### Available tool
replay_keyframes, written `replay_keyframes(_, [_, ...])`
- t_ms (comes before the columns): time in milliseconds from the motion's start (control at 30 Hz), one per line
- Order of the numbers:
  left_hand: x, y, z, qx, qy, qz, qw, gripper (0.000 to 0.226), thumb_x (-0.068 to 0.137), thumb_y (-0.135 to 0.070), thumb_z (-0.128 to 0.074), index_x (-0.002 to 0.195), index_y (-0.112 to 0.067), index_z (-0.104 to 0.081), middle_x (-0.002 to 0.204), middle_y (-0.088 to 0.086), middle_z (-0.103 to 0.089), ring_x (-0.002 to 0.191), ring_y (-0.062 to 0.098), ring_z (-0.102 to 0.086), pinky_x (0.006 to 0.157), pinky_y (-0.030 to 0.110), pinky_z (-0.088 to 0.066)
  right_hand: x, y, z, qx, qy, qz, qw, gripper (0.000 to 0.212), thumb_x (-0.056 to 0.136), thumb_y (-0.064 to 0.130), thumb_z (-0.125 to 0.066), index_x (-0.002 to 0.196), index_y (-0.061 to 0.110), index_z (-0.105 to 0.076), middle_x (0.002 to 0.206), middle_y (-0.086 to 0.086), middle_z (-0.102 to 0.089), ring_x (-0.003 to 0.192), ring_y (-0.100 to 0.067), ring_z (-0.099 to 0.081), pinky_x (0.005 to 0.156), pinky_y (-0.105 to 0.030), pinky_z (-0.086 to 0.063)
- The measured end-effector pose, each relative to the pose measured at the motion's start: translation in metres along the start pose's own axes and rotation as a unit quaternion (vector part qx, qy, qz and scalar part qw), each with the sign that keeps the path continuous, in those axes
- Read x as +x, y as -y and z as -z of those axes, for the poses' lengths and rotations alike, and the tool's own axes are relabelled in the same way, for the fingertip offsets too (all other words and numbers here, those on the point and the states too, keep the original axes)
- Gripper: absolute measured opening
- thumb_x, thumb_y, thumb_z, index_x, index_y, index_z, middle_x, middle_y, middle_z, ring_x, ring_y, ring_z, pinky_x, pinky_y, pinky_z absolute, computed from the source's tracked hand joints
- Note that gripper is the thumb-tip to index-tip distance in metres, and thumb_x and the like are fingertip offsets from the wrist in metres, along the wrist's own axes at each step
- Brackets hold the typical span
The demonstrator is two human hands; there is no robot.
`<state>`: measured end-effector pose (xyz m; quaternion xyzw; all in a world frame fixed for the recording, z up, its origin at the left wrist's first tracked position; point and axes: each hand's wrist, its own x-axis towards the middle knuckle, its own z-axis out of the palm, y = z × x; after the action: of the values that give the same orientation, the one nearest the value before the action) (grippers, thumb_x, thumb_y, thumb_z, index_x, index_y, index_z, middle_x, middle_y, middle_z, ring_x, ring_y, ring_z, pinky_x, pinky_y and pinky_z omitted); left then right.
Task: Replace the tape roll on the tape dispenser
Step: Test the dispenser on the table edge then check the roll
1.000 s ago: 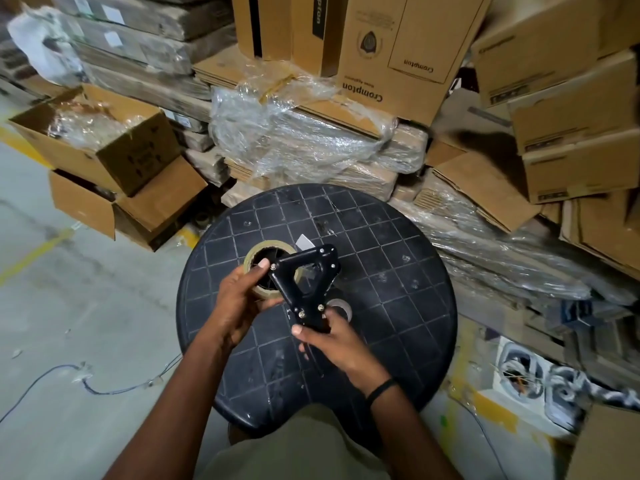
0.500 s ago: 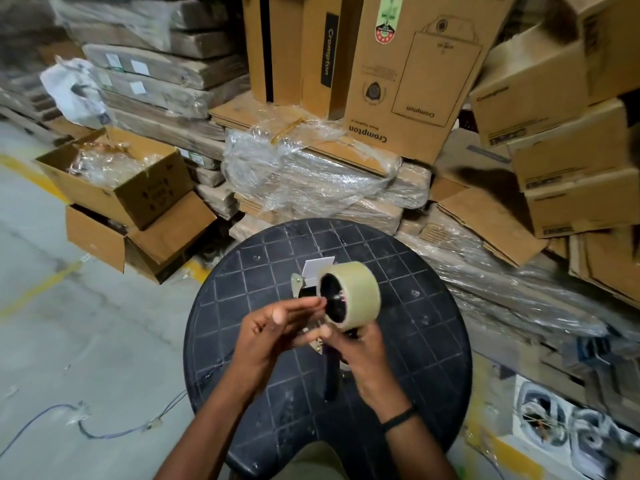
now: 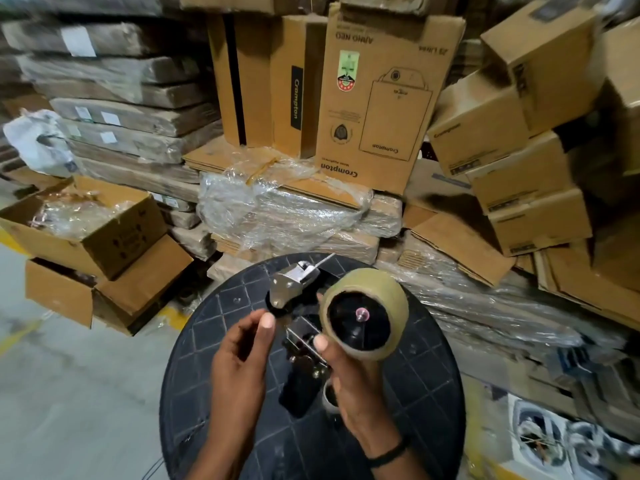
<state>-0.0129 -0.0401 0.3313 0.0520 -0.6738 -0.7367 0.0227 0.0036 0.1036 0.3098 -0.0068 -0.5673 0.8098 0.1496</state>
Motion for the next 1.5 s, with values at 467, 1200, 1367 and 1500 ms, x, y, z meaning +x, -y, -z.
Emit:
replay_keyframes(467, [-0.015,0.009,-0.011,-0.049,0.019,-0.024,0.998,0.086,0.06,-0.079,-0.069,0.133,-0.042,-0.043,0.128,-0.018,-0.06,0.119,0.005,-0.058,0.097,0.038,-0.05,0.005,0.007,-0.017,0.172,-0.062,-0.049,0.982,0.069,0.075,0.037,-0.081,0.135,0.013,-0.057,0.136,-0.016,-0.061,0.127,-0.035,-0.057,0.099,-0.05,-0.052])
replay_keyframes(1200, [-0.037,0.014,-0.011,0.144,0.208,0.2,0.947,0.072,0.066,-0.042,-0.088,0.126,-0.027,-0.05,0.079,0.004,-0.075,0.061,0.025,-0.067,0.055,0.034,-0.05,-0.011,-0.011,0.006,0.216,-0.137,-0.207,0.944,0.054,0.095,0.051,-0.053,0.117,0.004,-0.065,0.103,-0.017,-0.07,0.092,-0.037,-0.066,0.079,-0.045,-0.054])
replay_keyframes(1367, [-0.029,0.035,0.001,0.092,0.21,0.228,0.946,0.028,0.079,-0.03,-0.081,0.073,-0.006,-0.068,0.06,0.016,-0.065,0.041,0.024,-0.053,0.042,0.026,-0.04,-0.015,-0.044,0.029,0.076,-0.159,-0.206,0.963,0.064,0.081,0.048,-0.076,0.133,0.018,-0.054,0.129,-0.018,-0.065,0.117,-0.038,-0.063,0.095,-0.061,-0.051])
replay_keyframes(1500, [-0.019,0.075,0.032,0.146,0.238,0.258,0.925,0.026,0.077,-0.028,-0.083,0.072,-0.007,-0.069,0.061,0.018,-0.065,0.04,0.022,-0.051,0.042,0.025,-0.04,-0.025,-0.075,0.064,0.046,-0.185,-0.259,0.947,0.073,0.077,0.03,-0.084,0.137,0.038,-0.042,0.134,-0.001,-0.061,0.119,-0.026,-0.063,0.091,-0.055,-0.055])
